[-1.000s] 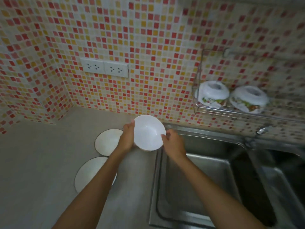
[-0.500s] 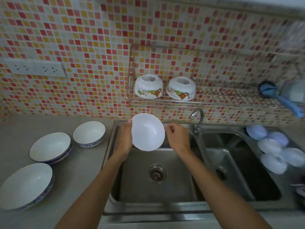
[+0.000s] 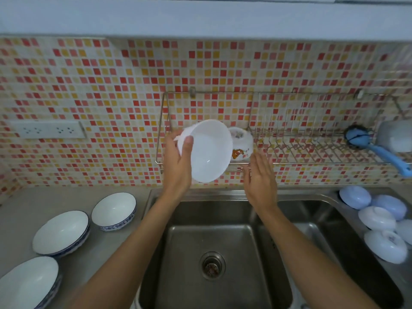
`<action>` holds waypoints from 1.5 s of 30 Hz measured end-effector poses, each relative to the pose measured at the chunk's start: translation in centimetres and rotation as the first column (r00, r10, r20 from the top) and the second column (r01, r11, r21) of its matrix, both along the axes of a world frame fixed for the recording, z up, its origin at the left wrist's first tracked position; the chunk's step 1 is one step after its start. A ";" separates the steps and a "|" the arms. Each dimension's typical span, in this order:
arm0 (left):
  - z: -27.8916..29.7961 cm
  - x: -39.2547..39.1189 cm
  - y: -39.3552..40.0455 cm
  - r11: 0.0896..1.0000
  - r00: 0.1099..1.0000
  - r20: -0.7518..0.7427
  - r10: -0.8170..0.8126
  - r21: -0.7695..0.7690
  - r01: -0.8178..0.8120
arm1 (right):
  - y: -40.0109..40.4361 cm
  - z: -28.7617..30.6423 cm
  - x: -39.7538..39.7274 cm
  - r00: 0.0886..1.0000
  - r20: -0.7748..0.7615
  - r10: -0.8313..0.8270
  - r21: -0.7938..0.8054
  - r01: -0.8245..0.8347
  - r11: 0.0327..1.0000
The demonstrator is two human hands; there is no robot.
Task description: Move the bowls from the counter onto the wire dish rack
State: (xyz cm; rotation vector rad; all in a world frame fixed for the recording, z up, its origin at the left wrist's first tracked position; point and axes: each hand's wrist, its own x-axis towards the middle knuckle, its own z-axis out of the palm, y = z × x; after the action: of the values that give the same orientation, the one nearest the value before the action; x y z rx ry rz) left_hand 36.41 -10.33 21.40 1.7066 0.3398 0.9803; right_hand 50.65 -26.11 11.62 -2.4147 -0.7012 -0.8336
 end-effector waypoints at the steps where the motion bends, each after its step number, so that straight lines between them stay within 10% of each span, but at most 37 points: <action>1: 0.5 0.9 -0.1 0.998 1.000 0.012 0.012 0.069 -0.013 | 0.0 -0.2 0.1 0.999 0.035 0.001 0.022 -0.001 1.000; 8: 2.4 7.8 -0.6 0.762 0.991 -0.033 0.129 0.643 -0.078 | 0.3 -1.4 1.2 0.982 0.190 -0.023 0.105 0.003 0.994; 17: 0.3 15.0 0.4 0.186 0.966 -0.168 0.199 0.974 0.131 | 0.7 -1.9 1.6 0.958 0.280 -0.063 0.140 0.024 0.990; 32: -1.8 17.0 1.9 0.401 0.921 -0.389 0.021 0.847 0.349 | 0.9 -2.2 1.6 0.943 0.328 -0.056 0.181 -0.004 0.983; 45: -1.7 15.7 2.5 0.337 0.852 -0.523 -0.031 0.797 0.502 | 0.7 -1.8 1.1 0.969 0.246 -0.021 0.149 -0.016 0.989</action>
State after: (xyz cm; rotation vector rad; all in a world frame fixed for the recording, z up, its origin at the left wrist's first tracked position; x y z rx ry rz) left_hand 52.14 -7.86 19.74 2.9398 -0.3602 0.4793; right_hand 51.78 -25.43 9.87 -2.2005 -0.6992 -1.1593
